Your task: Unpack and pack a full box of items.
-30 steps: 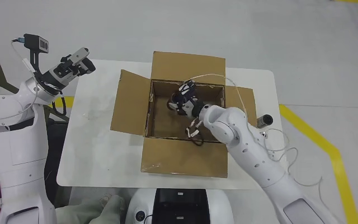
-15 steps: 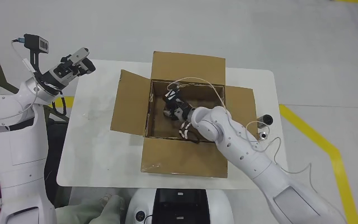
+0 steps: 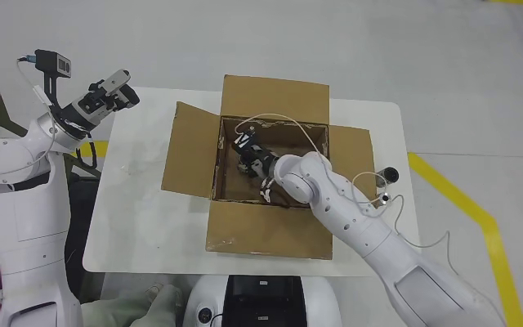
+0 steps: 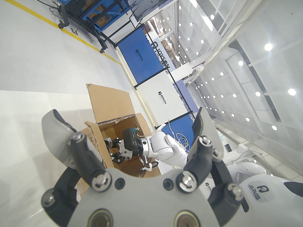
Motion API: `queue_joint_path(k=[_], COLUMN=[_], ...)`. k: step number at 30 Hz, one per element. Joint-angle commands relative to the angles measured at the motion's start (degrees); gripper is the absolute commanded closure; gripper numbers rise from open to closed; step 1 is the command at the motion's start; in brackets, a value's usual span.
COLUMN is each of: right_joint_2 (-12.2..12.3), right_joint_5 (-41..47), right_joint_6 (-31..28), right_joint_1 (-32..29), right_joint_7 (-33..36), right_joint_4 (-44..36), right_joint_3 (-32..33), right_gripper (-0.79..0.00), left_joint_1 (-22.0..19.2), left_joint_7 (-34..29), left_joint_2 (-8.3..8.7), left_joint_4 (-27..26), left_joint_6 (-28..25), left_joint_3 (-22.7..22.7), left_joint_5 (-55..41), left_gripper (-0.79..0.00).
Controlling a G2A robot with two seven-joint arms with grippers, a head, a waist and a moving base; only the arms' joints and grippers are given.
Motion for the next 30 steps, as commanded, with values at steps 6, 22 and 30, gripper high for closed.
queue_joint_path(k=[6,22,30], right_joint_2=[0.57,4.39,6.13], right_joint_5=[-1.83,6.25,10.29], right_joint_6=[0.74,0.51,3.82], right_joint_1=[-0.86,-14.90,-23.92], right_joint_7=[1.32,3.77,5.24], right_joint_4=[-4.26,-27.61,-35.66], right_joint_3=[2.47,17.61,26.15], right_gripper=[-0.717,-0.785,-0.785], left_joint_1=[0.00,0.00,0.00], left_joint_7=[0.00,0.00,0.00], left_joint_2=[0.00,0.00,0.00], left_joint_4=[0.00,0.00,0.00], left_joint_6=[0.00,0.00,0.00], left_joint_3=[0.00,0.00,0.00], left_joint_5=[0.00,0.00,0.00], left_gripper=[-0.785,-0.785,-0.785])
